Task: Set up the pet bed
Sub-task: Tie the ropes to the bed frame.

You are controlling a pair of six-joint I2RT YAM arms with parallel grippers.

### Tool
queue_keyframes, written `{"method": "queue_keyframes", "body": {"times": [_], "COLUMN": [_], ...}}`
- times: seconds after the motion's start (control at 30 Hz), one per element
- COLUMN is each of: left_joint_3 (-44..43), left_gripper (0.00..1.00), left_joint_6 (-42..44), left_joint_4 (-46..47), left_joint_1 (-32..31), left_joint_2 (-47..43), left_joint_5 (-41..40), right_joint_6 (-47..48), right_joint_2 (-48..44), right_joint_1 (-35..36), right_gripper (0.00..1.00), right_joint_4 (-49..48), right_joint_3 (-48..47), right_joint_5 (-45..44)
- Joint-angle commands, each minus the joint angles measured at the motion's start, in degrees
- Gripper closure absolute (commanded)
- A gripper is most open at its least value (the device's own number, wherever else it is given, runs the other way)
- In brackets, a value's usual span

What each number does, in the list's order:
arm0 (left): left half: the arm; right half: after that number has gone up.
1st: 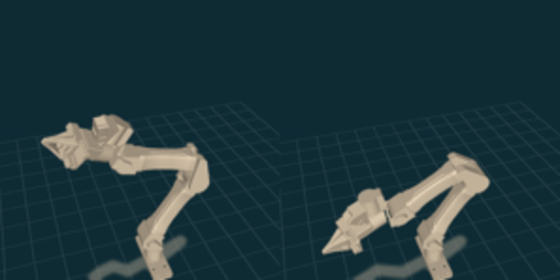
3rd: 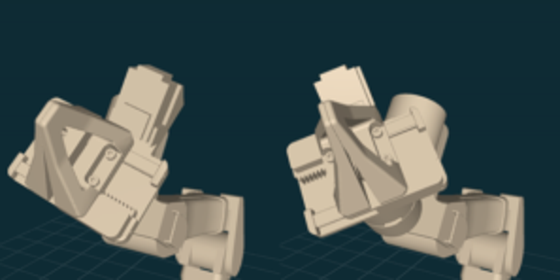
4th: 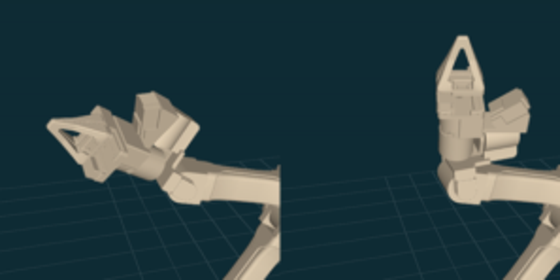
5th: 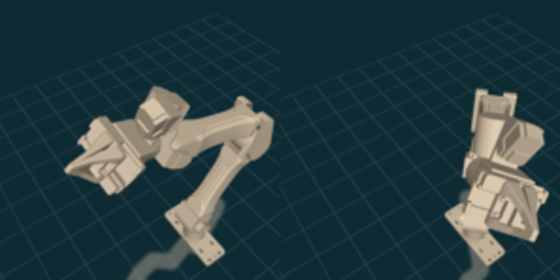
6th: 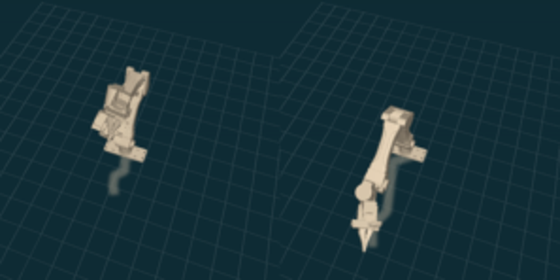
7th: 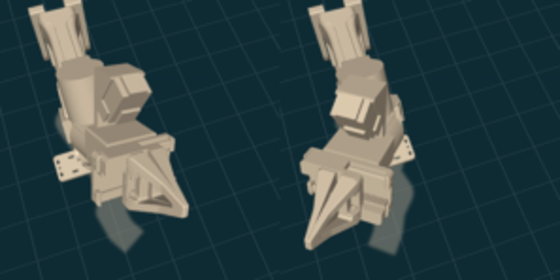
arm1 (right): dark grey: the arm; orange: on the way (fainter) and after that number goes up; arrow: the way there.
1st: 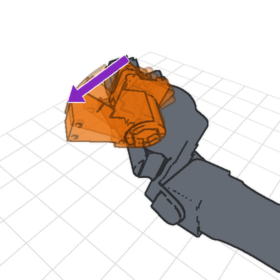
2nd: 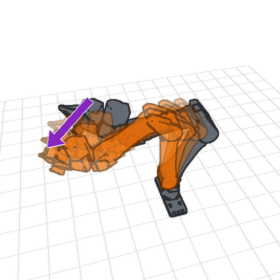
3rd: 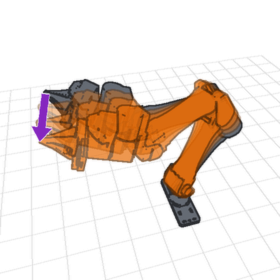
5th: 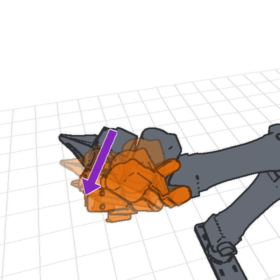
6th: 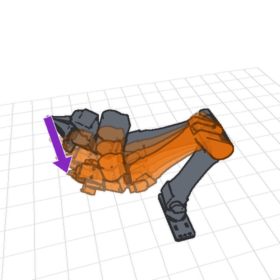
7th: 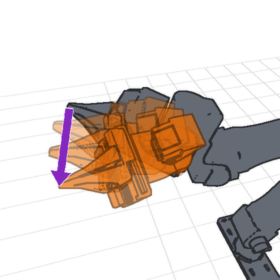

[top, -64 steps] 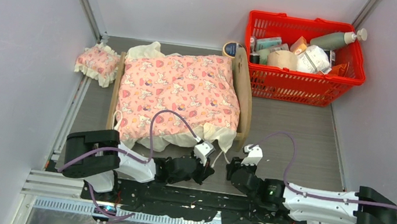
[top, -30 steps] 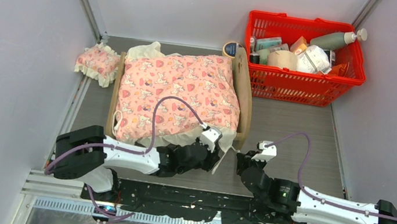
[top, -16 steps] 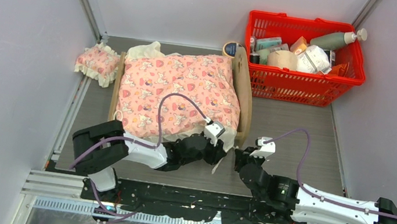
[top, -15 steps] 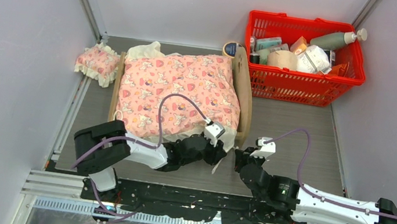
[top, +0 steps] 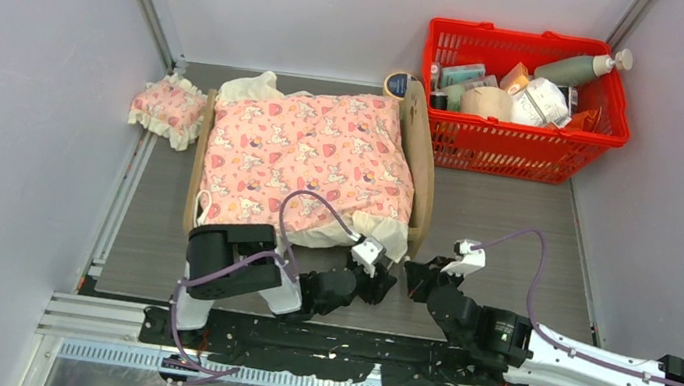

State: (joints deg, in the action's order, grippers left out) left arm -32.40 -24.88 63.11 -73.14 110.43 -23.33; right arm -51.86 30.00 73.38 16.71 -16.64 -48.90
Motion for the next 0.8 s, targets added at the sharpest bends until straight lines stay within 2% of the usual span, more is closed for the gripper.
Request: {"method": "queue_keyframes", "body": {"times": [0.0, 0.07, 0.1, 0.2, 0.37, 0.63, 0.77], "left_joint_3": [1.56, 2.93, 3.44, 4.09, 2.85, 0.82, 0.1], "left_gripper": [0.47, 0.47, 0.48, 0.52, 0.47, 0.47, 0.52], "left_joint_6": [-2.2, -3.34, -5.33, -6.97, -6.08, -4.5, -3.5], "left_joint_4": [15.23, 21.68, 22.1, 22.28, 22.21, 22.28, 22.24], "left_joint_1": [0.53, 1.56, 2.28, 3.76, 4.79, 6.04, 5.62], "left_joint_2": [2.17, 3.34, 3.19, 1.97, 1.97, 3.86, 2.51], "left_joint_5": [-8.86, -8.32, -8.29, -6.09, -5.0, -4.12, -3.83], "right_joint_6": [-1.55, -1.19, -1.13, -1.18, -0.89, -0.47, -1.4], "right_joint_2": [-2.47, -3.16, -3.31, -4.17, -6.5, -7.01, -5.32], "right_joint_1": [-0.22, -0.18, -0.17, -0.17, -0.17, -0.17, -0.17], "right_gripper": [0.95, 0.95, 0.95, 0.95, 0.95, 0.95, 0.95], "right_joint_4": [0.88, 0.91, 0.9, 0.83, 0.84, 1.35, 0.12], "right_joint_3": [0.8, 1.21, 1.49, 2.23, 2.76, 2.15, 2.76], "right_joint_5": [-0.06, 0.1, 0.21, 0.5, 0.57, 0.68, 1.31]}}
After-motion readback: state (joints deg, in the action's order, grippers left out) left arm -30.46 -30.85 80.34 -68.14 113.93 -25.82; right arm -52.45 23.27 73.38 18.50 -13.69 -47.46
